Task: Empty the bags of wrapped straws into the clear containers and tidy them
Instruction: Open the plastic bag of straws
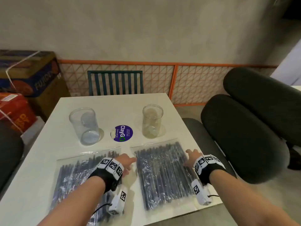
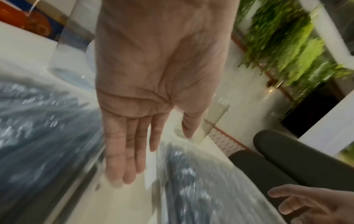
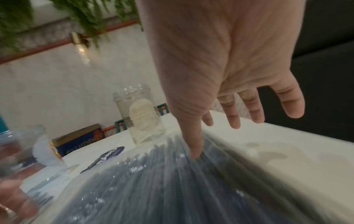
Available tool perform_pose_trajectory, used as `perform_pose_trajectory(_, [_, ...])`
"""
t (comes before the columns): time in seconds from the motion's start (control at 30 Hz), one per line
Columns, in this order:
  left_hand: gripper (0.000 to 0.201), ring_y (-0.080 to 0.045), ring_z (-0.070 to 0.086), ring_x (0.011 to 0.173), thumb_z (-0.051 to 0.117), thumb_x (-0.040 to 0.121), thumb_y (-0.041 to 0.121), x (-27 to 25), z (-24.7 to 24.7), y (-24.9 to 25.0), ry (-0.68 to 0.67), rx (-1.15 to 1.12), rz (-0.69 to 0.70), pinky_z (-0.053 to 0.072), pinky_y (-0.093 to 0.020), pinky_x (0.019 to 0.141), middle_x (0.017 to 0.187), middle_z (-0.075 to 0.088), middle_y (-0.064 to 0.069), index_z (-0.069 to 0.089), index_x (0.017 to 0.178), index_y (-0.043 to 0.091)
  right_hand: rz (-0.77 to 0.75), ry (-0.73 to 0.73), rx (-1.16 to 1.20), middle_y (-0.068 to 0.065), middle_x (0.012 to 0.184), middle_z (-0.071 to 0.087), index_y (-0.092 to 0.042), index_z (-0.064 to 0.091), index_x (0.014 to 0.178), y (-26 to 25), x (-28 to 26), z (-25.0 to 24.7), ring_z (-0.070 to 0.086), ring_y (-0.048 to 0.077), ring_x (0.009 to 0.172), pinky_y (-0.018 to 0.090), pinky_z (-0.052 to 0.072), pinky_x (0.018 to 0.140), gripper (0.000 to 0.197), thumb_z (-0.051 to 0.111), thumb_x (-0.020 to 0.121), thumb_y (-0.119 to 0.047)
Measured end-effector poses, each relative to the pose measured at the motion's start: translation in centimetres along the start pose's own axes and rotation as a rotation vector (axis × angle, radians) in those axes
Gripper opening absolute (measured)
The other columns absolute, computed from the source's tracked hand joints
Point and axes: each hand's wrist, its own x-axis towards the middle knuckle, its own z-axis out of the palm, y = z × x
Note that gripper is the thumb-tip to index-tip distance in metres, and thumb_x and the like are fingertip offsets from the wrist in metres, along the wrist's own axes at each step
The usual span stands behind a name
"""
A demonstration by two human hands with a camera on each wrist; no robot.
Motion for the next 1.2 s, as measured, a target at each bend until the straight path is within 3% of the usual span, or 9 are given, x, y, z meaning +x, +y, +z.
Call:
perform_pose_trajectory(0.13, [0.047,-0.024,0.062,0.070,0.051,0.092,0.036,0.0,3.1,-0.8,-0.003,-0.156,-0.050,0.053,-0.035,0.066,0.082,0.057,-0.008,0.041,0.122,0.002,0.074,-0.045,0.170,0.019,0.133,0.048,-0.006,0.030,0.135,0.1,-1.0,2.1,0.051,0.034,0.121,0.039,0.045,0.095,0.069,0.066,0.082,-0.031])
perform_pose_trajectory(0.4, [0.074,-0.038,0.049,0.122,0.061,0.085,0.003,0.8,4.9,0.6,0.030,-0.512,0.030,0.044,-0.048,0.096,0.145,0.039,-0.018,0.022,0.146,0.015,-0.019,0.024,0.447,0.019,0.123,0.059,0.001,0.048,0.122,-0.3,-1.6,0.5,0.057,0.032,0.113,0.032,0.045,0.089,0.040,0.062,0.085,-0.007])
perform_pose_trajectory(0.53, [0.075,-0.030,0.051,0.119,0.063,0.084,0.006,0.8,1.9,1.4,0.121,-0.554,0.188,0.037,-0.056,0.104,0.141,0.045,-0.016,0.023,0.145,0.027,-0.196,0.111,0.779,0.010,0.084,0.056,-0.011,0.047,0.090,0.0,-3.4,-2.9,0.055,0.018,0.071,0.025,0.047,0.063,0.024,0.068,0.081,-0.009])
perform_pose_trajectory(0.63, [0.078,-0.027,0.048,0.126,0.066,0.080,0.008,0.3,-0.4,2.1,0.131,-0.579,0.320,0.037,-0.053,0.105,0.144,0.045,-0.007,0.026,0.144,0.028,-0.306,0.150,1.116,0.016,0.096,0.061,-0.011,0.042,0.094,0.3,-4.7,-5.1,0.061,0.025,0.086,0.047,0.051,0.084,0.039,0.076,0.075,-0.015])
perform_pose_trajectory(0.73, [0.064,-0.026,0.054,0.113,0.062,0.081,-0.004,-1.3,-1.9,3.8,0.158,-0.552,0.389,0.040,-0.046,0.103,0.136,0.050,-0.013,0.033,0.132,0.021,-0.384,0.173,1.446,0.008,0.110,0.065,-0.021,0.043,0.114,-0.2,-5.8,-7.6,0.064,0.025,0.101,0.046,0.051,0.088,0.053,0.077,0.074,-0.011])
perform_pose_trajectory(0.87, [0.088,-0.032,0.032,0.129,0.071,0.077,0.015,-4.7,-2.0,7.3,0.571,-0.455,0.364,0.030,-0.043,0.107,0.146,0.023,-0.018,0.012,0.142,0.022,-0.487,0.279,1.408,0.004,0.093,0.066,-0.014,0.060,0.098,-0.7,-7.0,-10.1,0.061,0.014,0.079,0.030,0.050,0.069,0.026,0.072,0.077,-0.005])
perform_pose_trajectory(0.97, [0.058,-0.021,0.029,0.125,0.064,0.082,0.019,-9.4,-0.2,10.8,0.854,-0.428,0.649,0.023,-0.016,0.102,0.135,0.030,-0.006,0.033,0.131,0.018,-0.549,0.290,1.339,0.015,0.088,0.066,-0.002,0.061,0.088,-0.9,-7.7,-10.3,0.057,0.011,0.070,0.018,0.046,0.060,0.015,0.072,0.078,-0.005])
perform_pose_trajectory(1.07, [0.012,-0.008,0.055,0.084,0.050,0.092,0.030,-13.0,2.2,14.3,0.491,-0.399,0.737,0.042,-0.007,0.071,0.096,0.056,0.003,0.054,0.092,0.018,-0.592,0.309,1.316,0.013,0.081,0.065,0.004,0.059,0.089,-1.0,-8.5,-10.6,0.057,0.008,0.066,0.014,0.046,0.057,0.016,0.070,0.079,-0.001])
perform_pose_trajectory(1.2, [0.043,-0.011,0.053,0.048,0.040,0.095,0.043,-12.9,3.9,16.0,-0.064,-0.454,0.465,0.041,-0.020,0.042,0.063,0.059,-0.002,0.060,0.078,0.010,-0.656,0.355,1.164,0.012,0.078,0.063,0.005,0.060,0.089,-1.0,-9.6,-10.9,0.057,0.013,0.068,0.020,0.047,0.062,0.011,0.066,0.082,-0.001])
